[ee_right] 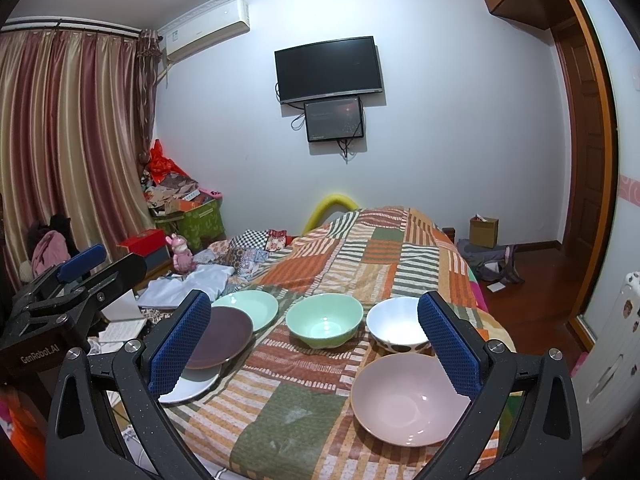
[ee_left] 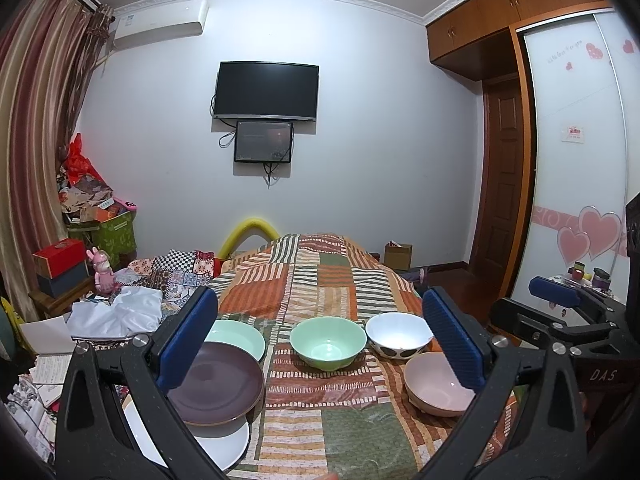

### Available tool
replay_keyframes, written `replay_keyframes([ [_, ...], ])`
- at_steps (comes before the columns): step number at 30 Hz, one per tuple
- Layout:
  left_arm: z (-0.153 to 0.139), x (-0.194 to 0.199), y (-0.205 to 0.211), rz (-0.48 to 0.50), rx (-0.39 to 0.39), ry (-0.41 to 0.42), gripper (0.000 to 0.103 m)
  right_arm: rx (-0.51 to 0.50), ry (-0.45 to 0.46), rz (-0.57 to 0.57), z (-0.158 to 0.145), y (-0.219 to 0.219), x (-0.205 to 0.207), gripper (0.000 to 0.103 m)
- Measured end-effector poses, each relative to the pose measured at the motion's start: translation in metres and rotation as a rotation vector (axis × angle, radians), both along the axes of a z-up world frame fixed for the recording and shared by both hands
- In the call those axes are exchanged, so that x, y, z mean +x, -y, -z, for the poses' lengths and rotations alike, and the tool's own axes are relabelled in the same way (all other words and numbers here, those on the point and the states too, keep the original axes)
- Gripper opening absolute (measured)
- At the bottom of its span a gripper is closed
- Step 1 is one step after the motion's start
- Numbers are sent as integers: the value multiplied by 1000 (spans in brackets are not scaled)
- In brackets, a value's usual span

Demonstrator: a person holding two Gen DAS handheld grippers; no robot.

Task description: Organize plates and bowls

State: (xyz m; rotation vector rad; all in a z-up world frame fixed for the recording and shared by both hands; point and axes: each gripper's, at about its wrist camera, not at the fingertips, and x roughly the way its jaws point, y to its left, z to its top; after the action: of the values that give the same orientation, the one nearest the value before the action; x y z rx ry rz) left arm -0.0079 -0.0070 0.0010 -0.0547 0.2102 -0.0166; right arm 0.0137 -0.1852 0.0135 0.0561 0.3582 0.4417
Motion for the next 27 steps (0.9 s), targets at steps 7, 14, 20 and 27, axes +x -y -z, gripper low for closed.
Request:
replay_keyframes([
  [7, 1, 0, -1, 0, -2, 5, 103, -5, 4, -7, -3, -1, 1, 103],
  [14, 4, 3, -7, -3, -15, -6, 103, -17, 3, -12, -1, -7, 5, 103],
  [20, 9, 13, -19, -10, -26, -34, 103, -32, -16, -21, 4, -17, 14, 103],
  [27, 23, 30, -41, -43, -24, -90, 103, -72, -68, -56, 17, -39, 31, 103],
])
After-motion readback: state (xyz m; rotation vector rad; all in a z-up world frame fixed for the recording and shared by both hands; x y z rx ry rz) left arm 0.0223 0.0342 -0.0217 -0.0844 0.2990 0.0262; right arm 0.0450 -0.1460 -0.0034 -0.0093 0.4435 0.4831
